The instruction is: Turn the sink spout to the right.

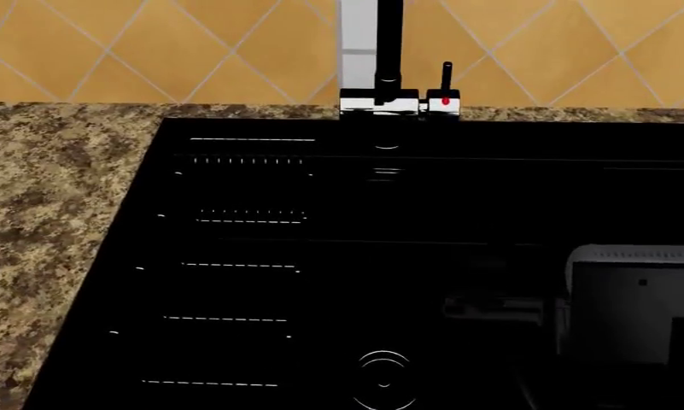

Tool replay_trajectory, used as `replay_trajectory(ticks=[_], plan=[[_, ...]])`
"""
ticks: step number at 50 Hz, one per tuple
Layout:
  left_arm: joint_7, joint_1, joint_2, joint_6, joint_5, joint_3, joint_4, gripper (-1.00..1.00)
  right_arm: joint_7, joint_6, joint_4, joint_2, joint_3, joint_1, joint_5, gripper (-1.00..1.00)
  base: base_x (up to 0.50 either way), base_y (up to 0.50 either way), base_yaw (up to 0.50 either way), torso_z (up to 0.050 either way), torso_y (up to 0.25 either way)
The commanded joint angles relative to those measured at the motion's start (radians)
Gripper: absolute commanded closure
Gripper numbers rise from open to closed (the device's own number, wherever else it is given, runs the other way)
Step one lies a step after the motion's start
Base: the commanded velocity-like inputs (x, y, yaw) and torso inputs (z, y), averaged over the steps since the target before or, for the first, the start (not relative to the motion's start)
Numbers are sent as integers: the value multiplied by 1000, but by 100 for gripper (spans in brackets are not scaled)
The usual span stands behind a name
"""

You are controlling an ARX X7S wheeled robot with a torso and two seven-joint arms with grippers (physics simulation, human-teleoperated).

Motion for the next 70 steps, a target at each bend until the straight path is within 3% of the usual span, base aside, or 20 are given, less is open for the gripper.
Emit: replay_trajectory(ticks=[1, 24, 49, 70], plan=[[-3, 6, 0, 5, 0, 8, -3, -100, -1, 35, 48, -28, -62, 89, -4, -100, 0, 0, 0, 0, 0], [-4, 24, 1, 26, 5, 27, -16, -100, -26, 94, 112, -122, -160, 242, 35, -100, 0, 0, 0, 0, 0], [-10, 19, -4, 18, -4, 37, -13, -100, 4, 271, 232, -195, -203, 493, 65, -100, 0, 0, 0, 0, 0], [-15, 34, -3, 34, -4, 42, -19, -100, -8, 308, 359, -250, -166, 635, 114, -100, 0, 0, 0, 0, 0]])
